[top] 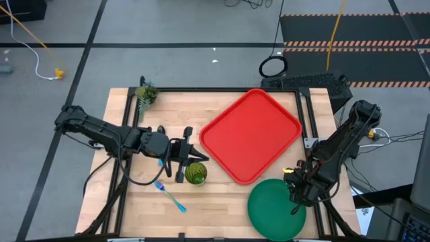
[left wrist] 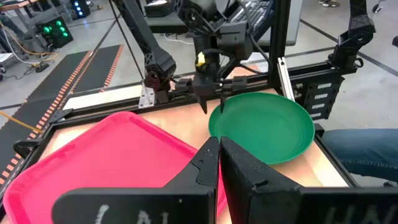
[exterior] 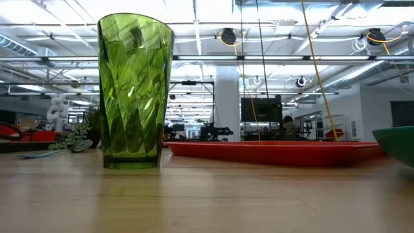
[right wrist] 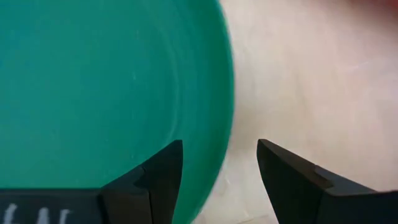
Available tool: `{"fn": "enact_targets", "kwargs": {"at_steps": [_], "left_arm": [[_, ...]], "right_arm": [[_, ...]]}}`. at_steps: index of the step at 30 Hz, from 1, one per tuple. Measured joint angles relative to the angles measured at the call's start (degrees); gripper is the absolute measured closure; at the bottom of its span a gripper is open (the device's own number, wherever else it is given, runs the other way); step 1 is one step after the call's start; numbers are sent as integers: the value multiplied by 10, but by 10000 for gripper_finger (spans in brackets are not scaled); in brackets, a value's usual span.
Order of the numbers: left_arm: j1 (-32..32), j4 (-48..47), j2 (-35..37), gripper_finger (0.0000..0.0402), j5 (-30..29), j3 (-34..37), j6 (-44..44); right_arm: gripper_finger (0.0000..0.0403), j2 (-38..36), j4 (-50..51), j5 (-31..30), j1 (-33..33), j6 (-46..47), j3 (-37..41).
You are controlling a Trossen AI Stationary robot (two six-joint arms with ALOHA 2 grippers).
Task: Pick and place plate/cup/fork/spoon on tray
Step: Put the green cup on top of the red serving tray
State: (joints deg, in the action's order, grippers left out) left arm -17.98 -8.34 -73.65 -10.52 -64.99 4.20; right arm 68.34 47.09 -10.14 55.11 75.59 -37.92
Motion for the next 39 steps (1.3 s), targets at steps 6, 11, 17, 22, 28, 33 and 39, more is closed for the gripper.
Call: {"fn": "enact_targets", "kwargs": {"at_steps": [6, 11, 17, 22, 28, 33, 39], "left_arm": [[0, 2, 0, 382, 0, 0, 0], [0, -5, 0, 382, 0, 0, -4], [-12, -63, -15, 382, -1, 0, -39], [-54, -61, -45, 379, -2, 0, -18], [-105, -77, -76, 317, -48, 0, -18], [-126, -126, -86, 240, -65, 0, -50], [-145, -185, -86, 175, -67, 0, -94]], "right_arm": [[204, 0, -15, -1, 0, 2, 12], [204, 0, -22, -1, 0, 14, 12], [204, 0, -31, -1, 0, 39, 12], [204, 0, -32, -1, 0, 48, 12], [204, -1, -32, -1, 0, 54, 12], [204, -1, -46, -1, 0, 62, 12], [204, -1, -65, -1, 0, 62, 12]]}}
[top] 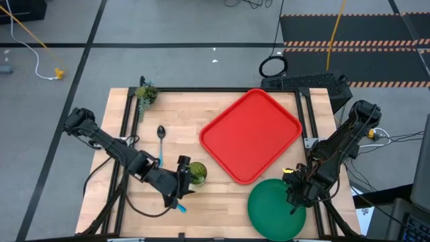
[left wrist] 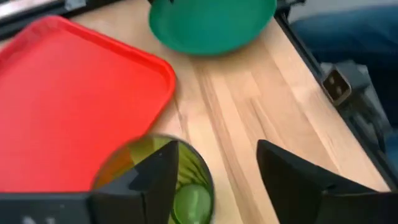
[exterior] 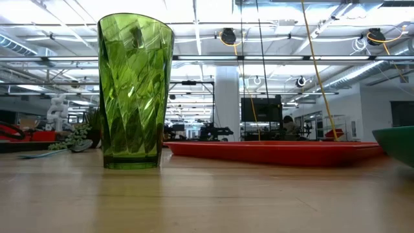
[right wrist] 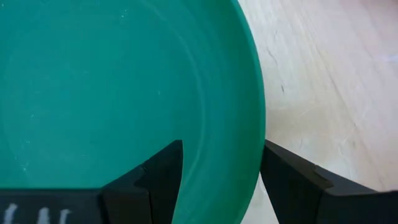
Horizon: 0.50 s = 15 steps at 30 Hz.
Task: Pick and place plate/cup/fork/spoon on tray
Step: Put the green cup on top of the red serving tray
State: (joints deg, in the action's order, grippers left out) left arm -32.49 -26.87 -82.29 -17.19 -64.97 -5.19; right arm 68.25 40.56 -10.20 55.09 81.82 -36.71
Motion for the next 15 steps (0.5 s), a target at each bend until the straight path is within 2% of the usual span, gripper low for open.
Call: {"fn": "enact_targets", "kwargs": {"at_steps": [3, 7, 15], "left_arm": [[-5, -37, -1, 164, 1, 0, -1], [8, -86, -20, 171, 1, 0, -6], [19, -91, -40, 231, 6, 0, 36]], "right_arm": [[204, 0, -1, 0, 0, 0, 0], [204, 0, -1, 0, 0, 0, 0], [204, 0, -9, 0, 0, 0, 0]]}}
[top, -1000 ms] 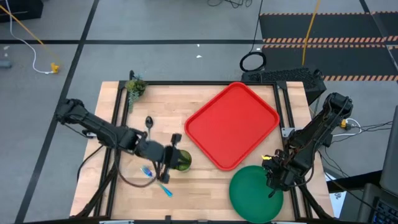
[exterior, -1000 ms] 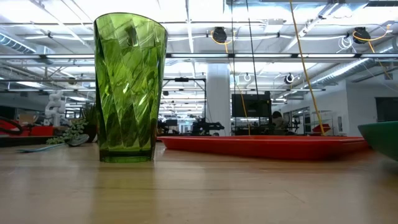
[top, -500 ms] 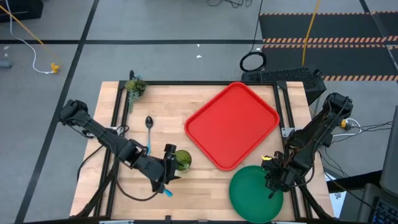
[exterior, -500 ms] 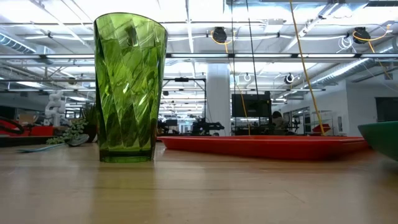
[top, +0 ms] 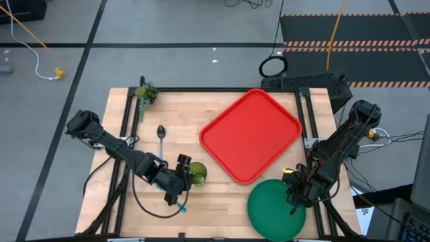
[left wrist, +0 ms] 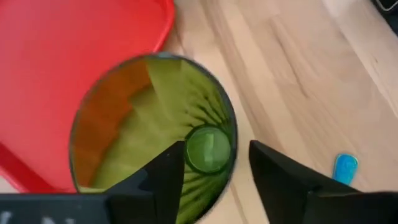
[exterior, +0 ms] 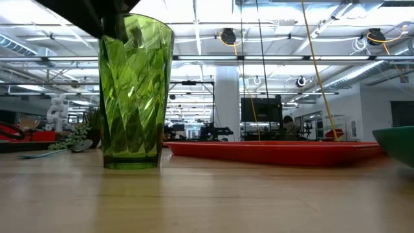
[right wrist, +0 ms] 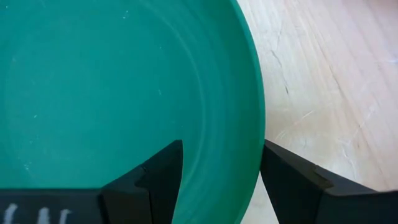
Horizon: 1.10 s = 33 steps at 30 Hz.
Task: Pick and place plate/cup/fork/spoon on tray
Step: Put the green cup on top of the red serving tray
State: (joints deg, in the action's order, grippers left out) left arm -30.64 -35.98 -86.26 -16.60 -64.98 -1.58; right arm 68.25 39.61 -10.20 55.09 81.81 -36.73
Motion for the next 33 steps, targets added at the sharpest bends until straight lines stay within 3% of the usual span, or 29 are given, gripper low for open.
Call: {"fn": "enact_targets", "kwargs": {"at_steps": [13, 19, 24, 33], "left_arm": [[4, 10, 0, 389, 18, 0, 71], [6, 34, 3, 379, 25, -2, 84], [10, 21, 4, 393, 35, -52, 102], [24, 10, 4, 393, 10, -146, 197]], "right_arm": [[204, 0, -5, 0, 0, 1, 0], [204, 0, -5, 15, 1, 41, -7], [204, -2, 4, 10, 4, 30, -36], [204, -2, 71, -52, 4, 10, -90]]}}
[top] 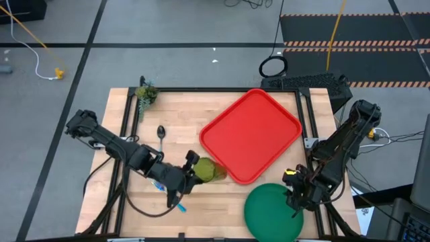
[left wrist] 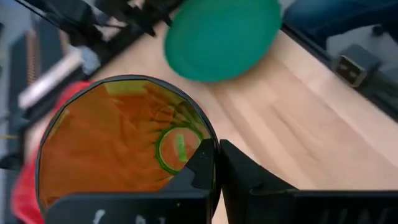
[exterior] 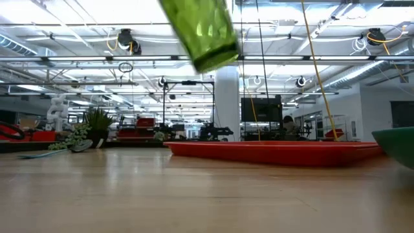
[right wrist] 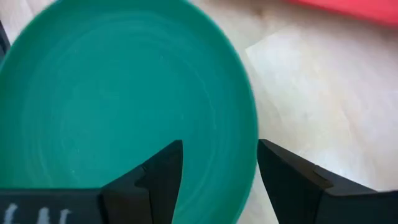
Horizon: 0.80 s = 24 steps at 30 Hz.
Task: Pick and place plate/cup/fork/spoon on tray
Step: Put the green cup on top of the red serving tray
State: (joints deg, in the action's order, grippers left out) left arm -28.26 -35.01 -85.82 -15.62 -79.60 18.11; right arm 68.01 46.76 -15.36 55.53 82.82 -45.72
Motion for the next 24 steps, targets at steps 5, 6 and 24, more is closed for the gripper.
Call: {"fn": "enact_targets", "kwargs": {"at_steps": [5, 6, 24], "left_arm": [[28, -1, 0, 387, -7, -31, 52], [37, -4, 0, 386, -7, -36, 60], [197, -60, 0, 392, 36, -68, 149]], "right_arm": [[204, 0, 13, -22, 0, -16, -7], [204, -1, 12, -28, 0, -19, -7], [204, -2, -34, -132, -13, -83, -7]]}}
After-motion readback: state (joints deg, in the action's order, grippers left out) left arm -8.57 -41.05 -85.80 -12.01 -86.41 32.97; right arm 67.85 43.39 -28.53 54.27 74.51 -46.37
